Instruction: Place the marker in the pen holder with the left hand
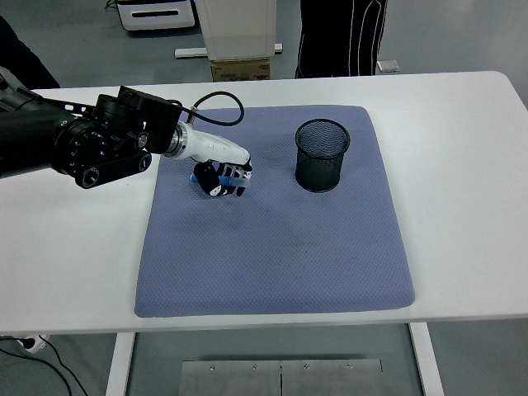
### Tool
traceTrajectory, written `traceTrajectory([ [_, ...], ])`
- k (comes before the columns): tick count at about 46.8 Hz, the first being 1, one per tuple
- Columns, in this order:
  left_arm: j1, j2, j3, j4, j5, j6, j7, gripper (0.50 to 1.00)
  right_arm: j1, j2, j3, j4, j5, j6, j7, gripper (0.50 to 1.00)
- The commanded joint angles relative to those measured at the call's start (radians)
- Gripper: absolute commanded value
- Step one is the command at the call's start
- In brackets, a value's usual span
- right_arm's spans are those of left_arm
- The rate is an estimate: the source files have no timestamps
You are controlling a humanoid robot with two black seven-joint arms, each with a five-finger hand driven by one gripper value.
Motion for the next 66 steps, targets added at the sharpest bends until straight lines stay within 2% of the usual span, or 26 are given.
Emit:
traceTrajectory([
  [1, -0.006, 0.004, -0.003, 0.0, -0.007, -0.01, -0.008, 0.5, 0.0, 0.0, 0.0, 0.001, 0.0, -0.001, 0.0, 1.0],
  [14, 0.008, 0.011, -0.001, 0.0, -0.005, -0.013, -0.028, 0.5, 0.0, 0.0, 0.0, 0.001, 0.0, -0.001, 0.0, 1.0],
  [39, 0.043, 0.014, 0.006, 0.012, 0.005, -0.008, -0.029, 0.5, 0.0, 0.0, 0.0, 0.001, 0.0, -0.001, 0.0, 1.0],
  [42, 0.043, 0.014, 0.008, 0.012, 0.005, -0.007, -0.029, 0.525, 0.0, 0.0, 0.0, 0.001, 0.0, -0.001, 0.0, 1.0],
  [51, 0.042, 0.015, 0.008, 0.02, 0.005, -0.007, -0.042, 0.549, -0.002, 0.0, 0.0, 0.001, 0.0, -0.001, 0.0, 1.0],
  [55, 0.04, 0.015, 0.008, 0.024, 0.005, -0.004, -0.042, 0.587, 0.0, 0.0, 0.0, 0.001, -0.002, -0.001, 0.0, 1.0],
  [66, 0.042, 0.015, 0.008, 0.024, 0.005, -0.004, -0.042, 0.584, 0.0, 0.0, 0.0, 0.001, 0.0, -0.001, 0.0, 1.0],
])
